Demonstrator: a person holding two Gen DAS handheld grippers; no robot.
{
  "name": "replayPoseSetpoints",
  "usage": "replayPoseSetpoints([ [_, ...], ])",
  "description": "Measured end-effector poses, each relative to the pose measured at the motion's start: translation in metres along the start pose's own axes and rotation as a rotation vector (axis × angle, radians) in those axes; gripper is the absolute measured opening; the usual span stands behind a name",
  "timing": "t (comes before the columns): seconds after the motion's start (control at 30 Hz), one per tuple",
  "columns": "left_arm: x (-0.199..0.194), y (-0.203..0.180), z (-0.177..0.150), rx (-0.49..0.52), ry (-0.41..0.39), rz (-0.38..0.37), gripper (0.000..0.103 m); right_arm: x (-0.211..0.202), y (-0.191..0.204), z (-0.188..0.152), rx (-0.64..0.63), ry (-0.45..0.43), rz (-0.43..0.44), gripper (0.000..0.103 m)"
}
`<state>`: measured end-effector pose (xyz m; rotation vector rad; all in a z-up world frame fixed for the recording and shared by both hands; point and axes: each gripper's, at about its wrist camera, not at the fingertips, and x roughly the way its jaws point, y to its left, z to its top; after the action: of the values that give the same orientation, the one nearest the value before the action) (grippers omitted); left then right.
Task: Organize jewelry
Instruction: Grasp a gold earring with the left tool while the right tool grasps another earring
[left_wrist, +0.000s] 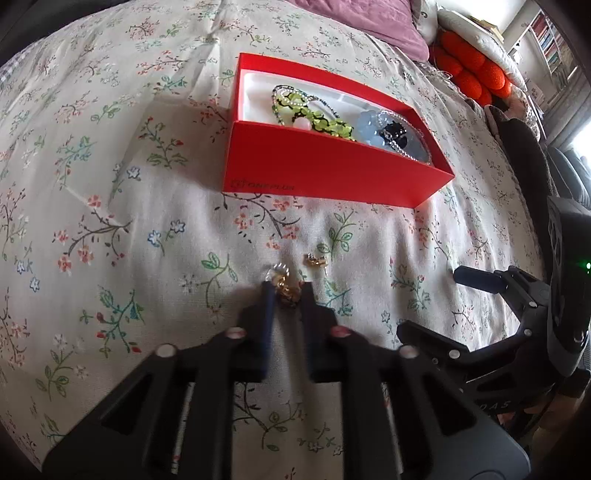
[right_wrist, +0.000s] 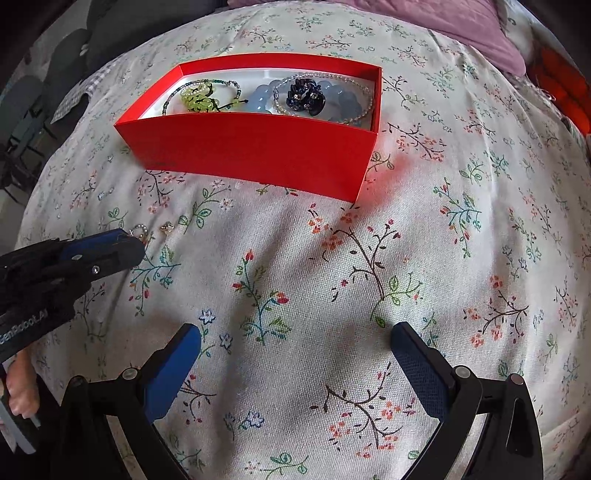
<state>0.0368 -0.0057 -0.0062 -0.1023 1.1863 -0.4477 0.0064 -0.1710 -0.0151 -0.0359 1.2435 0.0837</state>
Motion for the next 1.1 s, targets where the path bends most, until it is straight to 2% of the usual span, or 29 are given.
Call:
replayPoseSetpoints([
  [0.07, -0.003, 0.005, 0.000, -0.026, -0.005, -0.023, 0.002, -0.001, -0.001, 0.001, 0.002, -0.003, 0.006, 0.103],
  [0.3, -0.016, 0.023, -0.003, -0.030, -0.008, -0.026, 0.002, -0.010, 0.005, 0.002, -0.011, -0.041, 0.046, 0.101],
  [0.4, -0.020, 0.032, -0.005, -0.032, -0.011, -0.010, 0.002, -0.011, 0.011, 0.005, -0.023, -0.053, 0.083, 0.093],
  [0.47, -0.021, 0.036, -0.007, -0.019, 0.005, -0.015, 0.002, -0.010, 0.017, 0.009, -0.025, -0.062, 0.116, 0.077],
  [0.5, -0.021, 0.036, -0.008, -0.003, 0.016, -0.007, 0.002, -0.010, 0.019, 0.011, -0.022, -0.067, 0.134, 0.073],
  [0.57, -0.021, 0.036, -0.010, 0.023, 0.021, 0.012, 0.010, -0.009, 0.026, 0.017, -0.021, -0.079, 0.168, 0.062],
  [0.67, -0.023, 0.036, -0.013, 0.060, 0.012, 0.010, 0.023, -0.008, 0.037, 0.026, -0.034, -0.097, 0.192, 0.054],
  [0.7, -0.024, 0.035, -0.013, 0.077, 0.003, 0.008, 0.023, -0.008, 0.041, 0.028, -0.042, -0.102, 0.194, 0.052],
  [0.8, -0.026, 0.033, -0.017, 0.152, -0.007, 0.017, 0.024, -0.002, 0.053, 0.031, -0.065, -0.098, 0.190, 0.049],
  [0.97, -0.027, 0.032, -0.024, 0.255, 0.009, 0.009, 0.050, 0.011, 0.071, 0.036, -0.113, -0.102, 0.165, 0.045],
  [1.03, -0.030, 0.032, -0.029, 0.293, 0.002, 0.014, 0.055, 0.014, 0.076, 0.036, -0.125, -0.105, 0.158, 0.045],
  [1.1, -0.033, 0.035, -0.034, 0.321, -0.015, 0.015, 0.055, 0.016, 0.077, 0.034, -0.135, -0.110, 0.156, 0.045],
])
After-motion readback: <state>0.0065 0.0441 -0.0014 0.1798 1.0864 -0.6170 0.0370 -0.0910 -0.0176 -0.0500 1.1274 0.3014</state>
